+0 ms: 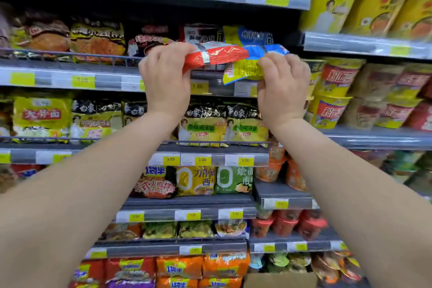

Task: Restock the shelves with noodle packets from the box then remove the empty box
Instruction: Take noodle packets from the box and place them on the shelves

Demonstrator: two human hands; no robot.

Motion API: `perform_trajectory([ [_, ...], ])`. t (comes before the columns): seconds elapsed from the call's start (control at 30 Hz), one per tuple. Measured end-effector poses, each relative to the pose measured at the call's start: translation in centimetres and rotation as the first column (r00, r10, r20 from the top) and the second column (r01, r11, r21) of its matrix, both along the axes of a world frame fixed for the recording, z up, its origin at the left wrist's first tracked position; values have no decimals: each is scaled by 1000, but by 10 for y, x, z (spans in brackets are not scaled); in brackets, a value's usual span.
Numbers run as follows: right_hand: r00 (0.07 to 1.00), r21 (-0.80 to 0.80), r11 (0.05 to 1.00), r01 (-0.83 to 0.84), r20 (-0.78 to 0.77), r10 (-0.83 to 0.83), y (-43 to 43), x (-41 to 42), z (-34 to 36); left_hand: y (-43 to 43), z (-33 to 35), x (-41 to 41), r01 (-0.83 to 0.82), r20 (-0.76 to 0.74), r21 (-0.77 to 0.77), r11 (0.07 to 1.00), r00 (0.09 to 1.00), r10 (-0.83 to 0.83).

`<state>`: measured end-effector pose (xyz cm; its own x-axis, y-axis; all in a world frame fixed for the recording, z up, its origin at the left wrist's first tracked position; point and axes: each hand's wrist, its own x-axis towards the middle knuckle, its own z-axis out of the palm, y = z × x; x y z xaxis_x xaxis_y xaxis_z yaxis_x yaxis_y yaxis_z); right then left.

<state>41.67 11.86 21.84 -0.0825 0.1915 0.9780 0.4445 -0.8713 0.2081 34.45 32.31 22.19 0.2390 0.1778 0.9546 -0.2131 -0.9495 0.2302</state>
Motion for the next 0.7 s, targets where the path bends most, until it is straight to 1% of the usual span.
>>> perform_trajectory([
  [0.07,999,-14,1000,27,-32,-27,1,13,10,1,11,9,1,6,50,999,1000,-1],
  [0.13,994,3,999,54,-94,-54,2,22,13,7,17,19,-8,-30,89,996,999,10],
  [0.2,984,56,996,71,-168,-61,2,28,14,13,20,30,-12,-76,99,995,997,20],
  [0.33,957,109,977,186,-244,-155,4,33,28,19,33,47,5,-104,101,995,995,6],
  [0.4,931,121,966,228,-316,-180,8,32,45,23,47,56,-1,-137,111,994,990,16],
  [0.47,884,93,956,278,-414,-217,14,31,60,30,57,66,-5,-186,127,992,982,29],
  [0.6,813,30,955,295,-533,-234,20,40,79,41,65,81,-13,-260,191,981,963,64],
  [0.63,800,33,950,311,-549,-242,22,44,80,43,66,83,-28,-255,205,978,964,81],
  [0.7,803,114,929,351,-547,-237,26,53,77,45,66,87,-75,-164,227,971,980,114],
])
